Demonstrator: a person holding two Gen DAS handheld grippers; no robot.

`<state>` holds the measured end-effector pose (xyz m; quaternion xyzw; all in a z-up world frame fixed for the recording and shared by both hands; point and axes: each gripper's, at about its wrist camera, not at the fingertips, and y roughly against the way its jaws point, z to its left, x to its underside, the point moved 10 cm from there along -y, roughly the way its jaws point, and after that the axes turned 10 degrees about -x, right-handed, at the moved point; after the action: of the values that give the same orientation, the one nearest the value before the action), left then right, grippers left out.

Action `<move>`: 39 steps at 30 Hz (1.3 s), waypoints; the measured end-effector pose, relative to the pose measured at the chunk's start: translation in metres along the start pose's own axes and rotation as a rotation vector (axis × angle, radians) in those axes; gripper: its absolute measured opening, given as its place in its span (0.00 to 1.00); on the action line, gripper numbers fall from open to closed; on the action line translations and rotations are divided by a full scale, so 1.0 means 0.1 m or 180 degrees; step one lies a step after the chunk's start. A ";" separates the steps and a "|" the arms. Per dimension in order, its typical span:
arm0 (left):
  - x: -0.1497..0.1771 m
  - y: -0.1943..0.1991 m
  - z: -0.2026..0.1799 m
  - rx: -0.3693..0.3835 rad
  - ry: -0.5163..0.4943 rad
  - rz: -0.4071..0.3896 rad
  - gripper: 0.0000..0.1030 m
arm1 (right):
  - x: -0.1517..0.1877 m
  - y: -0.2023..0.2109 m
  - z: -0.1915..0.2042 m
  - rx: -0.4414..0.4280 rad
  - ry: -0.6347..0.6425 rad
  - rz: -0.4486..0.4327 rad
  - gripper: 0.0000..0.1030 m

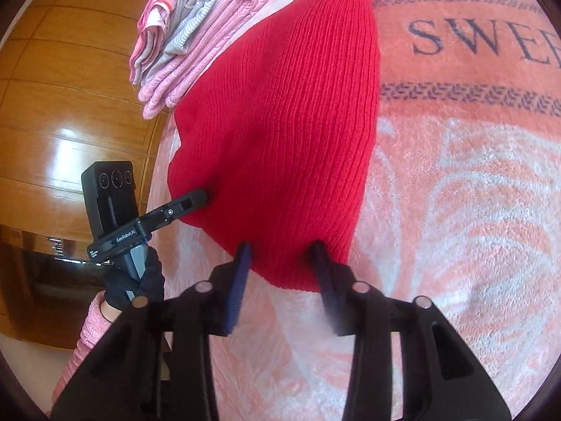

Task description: Fold small clothes

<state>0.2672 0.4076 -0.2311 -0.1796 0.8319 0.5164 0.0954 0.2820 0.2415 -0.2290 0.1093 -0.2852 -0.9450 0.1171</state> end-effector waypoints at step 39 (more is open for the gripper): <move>0.09 -0.17 0.35 0.0454 0.0420 0.0325 0.10 | 0.23 0.05 -0.32 0.0657 0.0104 0.0290 0.13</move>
<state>0.2652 0.4303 -0.2641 -0.1634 0.8791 0.4470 0.0267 0.2698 0.2142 -0.2557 0.1231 -0.3837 -0.9024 0.1527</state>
